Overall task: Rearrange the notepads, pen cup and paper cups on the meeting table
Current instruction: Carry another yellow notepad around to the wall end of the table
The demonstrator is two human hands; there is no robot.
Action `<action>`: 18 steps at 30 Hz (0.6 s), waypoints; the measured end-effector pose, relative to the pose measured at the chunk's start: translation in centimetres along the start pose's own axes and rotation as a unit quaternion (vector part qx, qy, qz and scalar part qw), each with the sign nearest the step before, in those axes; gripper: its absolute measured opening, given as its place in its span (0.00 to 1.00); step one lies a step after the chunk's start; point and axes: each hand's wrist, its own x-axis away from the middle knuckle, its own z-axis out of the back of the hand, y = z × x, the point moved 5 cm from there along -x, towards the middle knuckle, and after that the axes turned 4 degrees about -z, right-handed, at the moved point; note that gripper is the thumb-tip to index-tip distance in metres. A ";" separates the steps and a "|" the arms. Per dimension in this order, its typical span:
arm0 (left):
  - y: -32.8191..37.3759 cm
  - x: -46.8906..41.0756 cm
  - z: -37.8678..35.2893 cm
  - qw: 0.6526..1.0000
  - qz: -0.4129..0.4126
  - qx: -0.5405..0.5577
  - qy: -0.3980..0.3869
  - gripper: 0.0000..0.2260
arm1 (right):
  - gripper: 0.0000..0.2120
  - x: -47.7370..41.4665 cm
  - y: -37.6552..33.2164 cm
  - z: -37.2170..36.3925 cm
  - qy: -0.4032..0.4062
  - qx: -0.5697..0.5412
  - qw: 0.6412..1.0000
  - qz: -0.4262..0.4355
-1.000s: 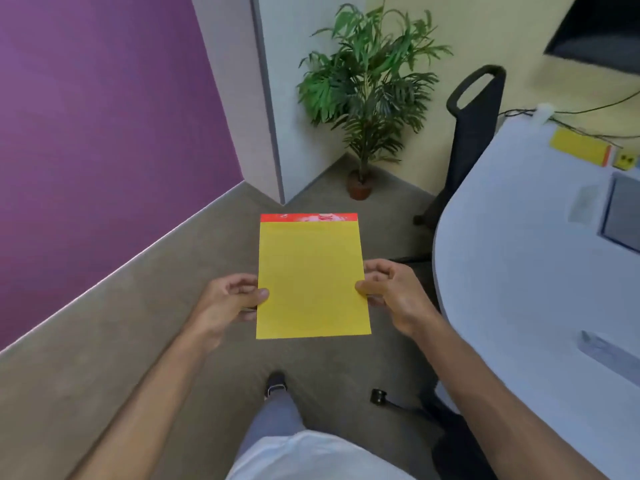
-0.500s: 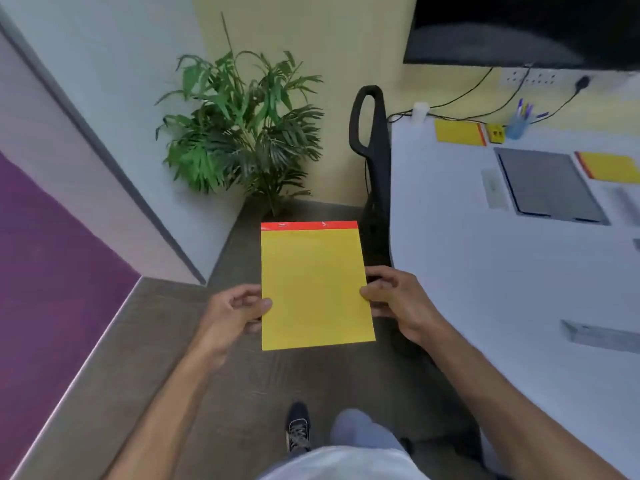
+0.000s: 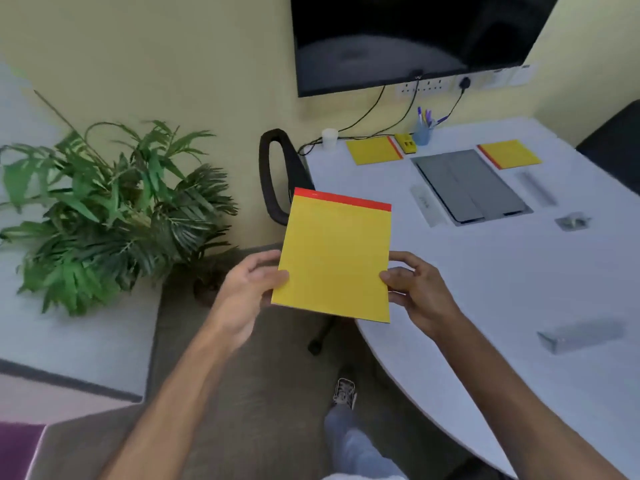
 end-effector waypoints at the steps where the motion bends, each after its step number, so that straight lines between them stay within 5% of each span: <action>1: 0.4 -2.6 -0.6 1.000 0.004 0.022 0.001 0.16 | 0.13 -1.8 -0.7 0.5 0.012 -0.013 1.000 0.004; 7: 0.9 -15.1 -5.4 0.986 0.046 0.162 0.000 0.15 | 0.13 -11.9 -5.1 2.5 0.075 -0.087 0.993 0.032; 18: 1.9 -32.7 -11.6 0.997 0.071 0.038 0.018 0.07 | 0.13 -26.0 -9.3 2.3 0.145 -0.153 0.976 0.052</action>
